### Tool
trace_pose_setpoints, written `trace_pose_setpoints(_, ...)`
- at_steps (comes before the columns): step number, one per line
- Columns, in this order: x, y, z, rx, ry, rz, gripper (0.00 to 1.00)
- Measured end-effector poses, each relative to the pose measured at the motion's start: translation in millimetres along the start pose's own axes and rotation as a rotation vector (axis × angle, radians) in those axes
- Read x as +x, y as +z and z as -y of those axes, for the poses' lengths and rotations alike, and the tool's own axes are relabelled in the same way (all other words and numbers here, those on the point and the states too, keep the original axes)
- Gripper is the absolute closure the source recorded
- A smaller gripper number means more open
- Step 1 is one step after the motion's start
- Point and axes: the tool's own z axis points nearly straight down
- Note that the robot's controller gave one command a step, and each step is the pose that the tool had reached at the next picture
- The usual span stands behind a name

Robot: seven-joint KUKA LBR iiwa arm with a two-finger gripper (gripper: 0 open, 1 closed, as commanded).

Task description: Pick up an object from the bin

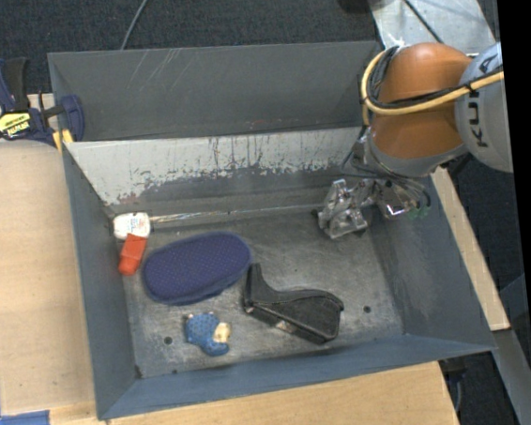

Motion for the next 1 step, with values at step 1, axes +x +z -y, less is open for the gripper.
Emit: trace_pose_setpoints(1, -17.3, -102.5, -15.5, 0.002, -0.024, 0.007, 1.00)
